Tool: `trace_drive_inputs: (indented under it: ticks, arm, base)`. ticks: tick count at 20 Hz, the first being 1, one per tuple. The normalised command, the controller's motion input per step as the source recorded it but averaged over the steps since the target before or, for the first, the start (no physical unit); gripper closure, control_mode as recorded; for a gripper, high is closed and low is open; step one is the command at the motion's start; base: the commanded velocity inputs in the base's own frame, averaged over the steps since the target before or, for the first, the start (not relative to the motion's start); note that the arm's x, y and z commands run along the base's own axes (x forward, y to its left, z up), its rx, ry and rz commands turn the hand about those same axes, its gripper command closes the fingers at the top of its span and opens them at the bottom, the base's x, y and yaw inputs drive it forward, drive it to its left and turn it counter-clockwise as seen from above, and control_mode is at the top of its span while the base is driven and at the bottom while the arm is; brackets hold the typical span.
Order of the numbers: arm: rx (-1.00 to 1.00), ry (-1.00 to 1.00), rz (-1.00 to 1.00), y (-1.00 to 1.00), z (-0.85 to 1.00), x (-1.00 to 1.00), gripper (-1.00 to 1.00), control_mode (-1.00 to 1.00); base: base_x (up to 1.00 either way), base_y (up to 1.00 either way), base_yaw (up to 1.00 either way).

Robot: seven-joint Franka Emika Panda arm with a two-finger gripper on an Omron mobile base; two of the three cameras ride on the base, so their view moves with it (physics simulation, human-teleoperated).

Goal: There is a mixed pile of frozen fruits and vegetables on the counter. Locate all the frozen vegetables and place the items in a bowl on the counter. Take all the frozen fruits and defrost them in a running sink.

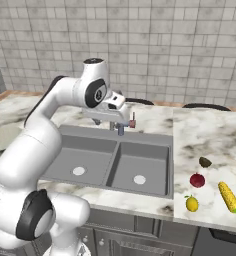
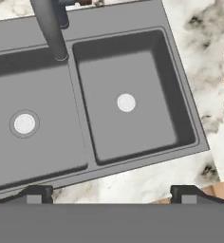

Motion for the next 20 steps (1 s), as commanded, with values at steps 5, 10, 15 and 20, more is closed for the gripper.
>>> trace_drive_inputs:
  ticks: [5,10,15,20]
  arm:
    - [-0.02,0.07,-0.24,-0.78,-0.15,0.05,-1.00,-1.00]
    - [-0.02,0.09,-0.24,-0.81,-0.15,0.09,-1.00,-1.00]
    - [-0.01,0.06,-0.21,-0.82,-0.23,0.16,-1.00,-1.00]
    - [0.00,0.03,-0.17,-0.82,-0.35,0.27,-1.00,-1.00]
  base:
    - [0.00,0.00,0.00]
    - [0.00,0.00,0.00]
    - [0.00,0.00,0.00]
    - [0.00,0.00,0.00]
